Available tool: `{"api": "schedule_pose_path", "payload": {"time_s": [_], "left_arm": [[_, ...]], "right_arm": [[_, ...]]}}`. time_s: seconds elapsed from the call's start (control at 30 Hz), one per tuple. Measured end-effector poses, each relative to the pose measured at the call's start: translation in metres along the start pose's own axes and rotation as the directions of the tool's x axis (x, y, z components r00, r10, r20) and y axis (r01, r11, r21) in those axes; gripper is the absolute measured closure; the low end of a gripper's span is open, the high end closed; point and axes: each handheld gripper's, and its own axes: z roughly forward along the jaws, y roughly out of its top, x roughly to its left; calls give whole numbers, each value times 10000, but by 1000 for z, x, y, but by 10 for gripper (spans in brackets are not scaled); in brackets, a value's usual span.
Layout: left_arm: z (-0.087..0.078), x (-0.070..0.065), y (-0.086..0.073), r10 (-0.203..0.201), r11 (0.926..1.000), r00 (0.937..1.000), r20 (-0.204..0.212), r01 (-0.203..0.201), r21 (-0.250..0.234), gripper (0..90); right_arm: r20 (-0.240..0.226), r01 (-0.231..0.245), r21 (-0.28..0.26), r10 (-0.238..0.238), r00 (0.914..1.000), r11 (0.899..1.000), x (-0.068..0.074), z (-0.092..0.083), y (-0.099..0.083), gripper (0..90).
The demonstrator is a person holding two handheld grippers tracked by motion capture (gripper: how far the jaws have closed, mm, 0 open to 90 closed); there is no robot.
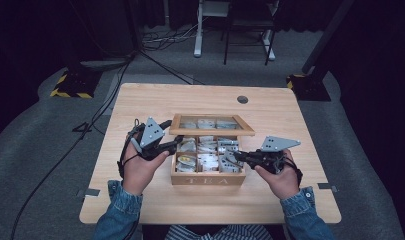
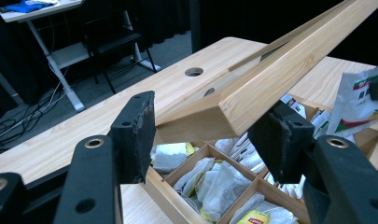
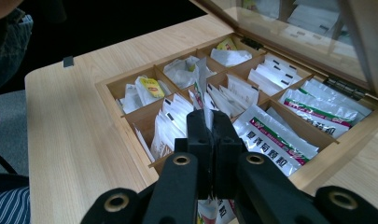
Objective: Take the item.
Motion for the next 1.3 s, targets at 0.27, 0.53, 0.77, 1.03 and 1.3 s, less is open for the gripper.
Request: {"api": "schedule_pose_path", "payload": {"time_s": [0.27, 0.53, 0.77, 1.03, 1.3], "left_arm": [[0, 0, 1, -9, 10000, 10000, -10, 9, -12, 426], [0, 1, 2, 36, 10000, 10000, -19, -36, 13, 429], [0, 1, 2, 14, 10000, 10000, -15, -14, -11, 429], [0, 1, 2, 28, 10000, 10000, -10, -28, 10, 428], [0, 1, 2, 49, 10000, 10000, -3, -49, 39, 429]], "right_arm": [[74, -80, -299, 82, 9999, 9995, -1, -9, 2, 891], [202, -139, -488, 149, 9997, 9987, -2, -17, 4, 890], [458, -300, -651, 330, 9984, 9974, -8, -26, 3, 888], [914, -548, -788, 620, 9939, 9954, -19, -40, -1, 885], [1546, -863, -740, 970, 9832, 9935, -34, -50, -10, 882]]}}
